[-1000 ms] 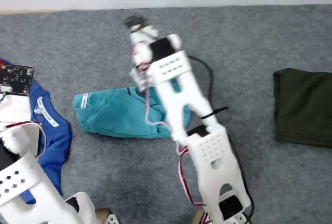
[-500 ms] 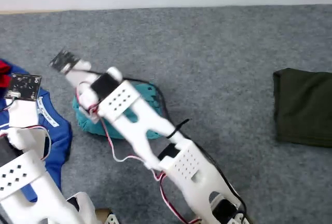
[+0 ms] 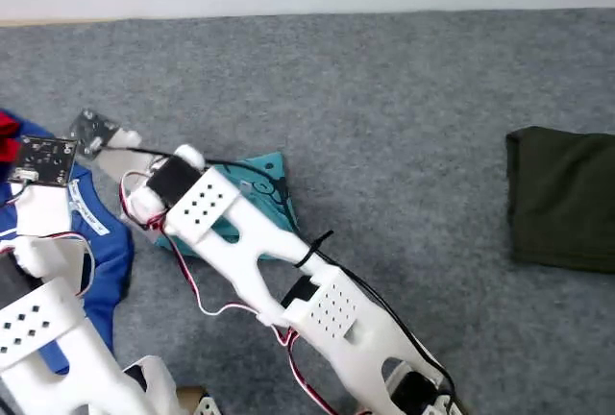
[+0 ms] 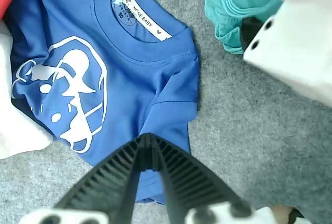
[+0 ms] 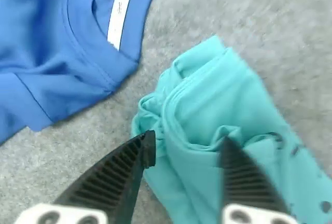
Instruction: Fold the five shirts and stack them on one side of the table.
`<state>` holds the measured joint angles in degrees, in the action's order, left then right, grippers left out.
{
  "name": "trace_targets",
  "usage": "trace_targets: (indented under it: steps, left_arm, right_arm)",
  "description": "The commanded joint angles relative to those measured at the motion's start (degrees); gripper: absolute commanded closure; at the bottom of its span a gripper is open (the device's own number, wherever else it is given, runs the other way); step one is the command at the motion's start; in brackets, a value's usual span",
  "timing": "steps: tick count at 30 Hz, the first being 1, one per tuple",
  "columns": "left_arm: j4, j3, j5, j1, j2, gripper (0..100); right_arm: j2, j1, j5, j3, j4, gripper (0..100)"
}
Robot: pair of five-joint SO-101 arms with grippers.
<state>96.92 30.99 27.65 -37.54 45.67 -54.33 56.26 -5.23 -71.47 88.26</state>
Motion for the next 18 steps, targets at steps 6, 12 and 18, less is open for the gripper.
trace_targets:
  steps: [6, 12, 18]
  left_arm:
    - [-0.62, -0.40, 0.18, -0.09, 0.79, 100]
    - [0.35, -0.48, 0.00, -0.09, 0.88, 100]
    - [0.70, -0.48, 0.00, -0.09, 0.88, 100]
  right_arm:
    - [6.20, -4.70, -2.90, -13.89, 8.92, 73.4]
    - [5.85, -11.03, -2.64, -14.07, 12.97, 73.4]
    - [-2.15, -15.25, -2.90, -14.24, 12.44, 73.4]
